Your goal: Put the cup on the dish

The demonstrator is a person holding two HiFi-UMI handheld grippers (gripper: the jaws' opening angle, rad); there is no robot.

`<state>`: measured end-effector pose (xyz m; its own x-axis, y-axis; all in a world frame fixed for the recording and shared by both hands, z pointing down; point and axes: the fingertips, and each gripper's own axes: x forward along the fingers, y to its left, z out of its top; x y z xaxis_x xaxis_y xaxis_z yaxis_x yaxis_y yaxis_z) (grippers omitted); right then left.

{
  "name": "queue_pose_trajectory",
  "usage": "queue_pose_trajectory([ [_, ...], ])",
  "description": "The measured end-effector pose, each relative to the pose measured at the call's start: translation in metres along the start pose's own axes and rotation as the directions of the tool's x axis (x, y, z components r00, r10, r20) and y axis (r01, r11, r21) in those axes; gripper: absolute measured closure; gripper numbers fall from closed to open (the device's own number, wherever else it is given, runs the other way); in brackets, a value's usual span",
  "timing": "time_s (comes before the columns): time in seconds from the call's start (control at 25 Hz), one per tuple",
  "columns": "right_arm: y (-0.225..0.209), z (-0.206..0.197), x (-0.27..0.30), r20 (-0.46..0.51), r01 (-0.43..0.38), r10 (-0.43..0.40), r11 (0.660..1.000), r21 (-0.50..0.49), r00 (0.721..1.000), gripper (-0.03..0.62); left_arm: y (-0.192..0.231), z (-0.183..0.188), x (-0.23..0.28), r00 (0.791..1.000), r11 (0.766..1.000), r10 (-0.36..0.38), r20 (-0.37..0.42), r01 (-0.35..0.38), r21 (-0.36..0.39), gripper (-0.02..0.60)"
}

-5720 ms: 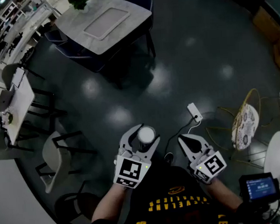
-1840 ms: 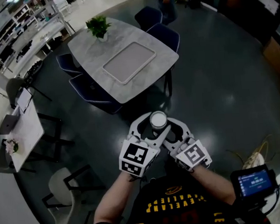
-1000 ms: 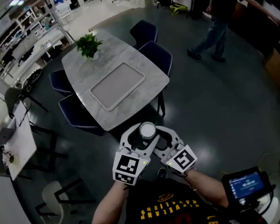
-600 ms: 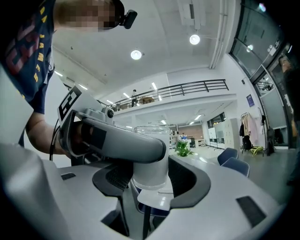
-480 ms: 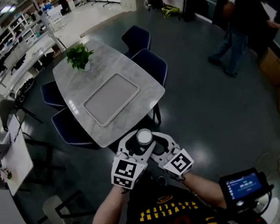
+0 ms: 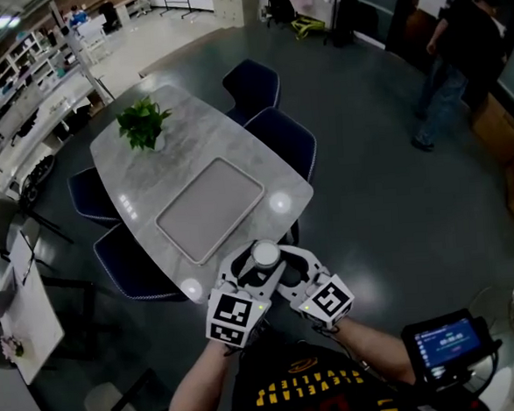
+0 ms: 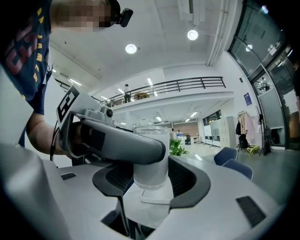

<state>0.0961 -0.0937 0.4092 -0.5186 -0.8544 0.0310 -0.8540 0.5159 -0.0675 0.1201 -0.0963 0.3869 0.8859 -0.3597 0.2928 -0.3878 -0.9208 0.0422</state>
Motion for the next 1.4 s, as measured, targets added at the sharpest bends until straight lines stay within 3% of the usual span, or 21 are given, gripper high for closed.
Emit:
queue_pose_trajectory([
  [0.68, -0.004, -0.011, 0.095, -0.027, -0.035, 0.035, 0.999, 0.001, 0.999, 0.361, 0.096, -0.012, -0.007, 1.0, 1.0, 0.001, 0.011, -0.001, -0.01, 0.319],
  [1.04, -0.012, -0.019, 0.123, -0.044, -0.082, 0.082, 0.997, 0.002, 0.996, 0.361, 0.125, -0.018, -0.001, 0.999, 0.999, 0.048, 0.001, -0.048, -0.014, 0.319],
  [1.4, -0.044, -0.031, 0.168, -0.083, -0.179, 0.176, 0.983, -0.031, 0.981, 0.361, 0.176, -0.023, 0.026, 0.992, 0.991, 0.13, -0.007, -0.13, -0.029, 0.319],
])
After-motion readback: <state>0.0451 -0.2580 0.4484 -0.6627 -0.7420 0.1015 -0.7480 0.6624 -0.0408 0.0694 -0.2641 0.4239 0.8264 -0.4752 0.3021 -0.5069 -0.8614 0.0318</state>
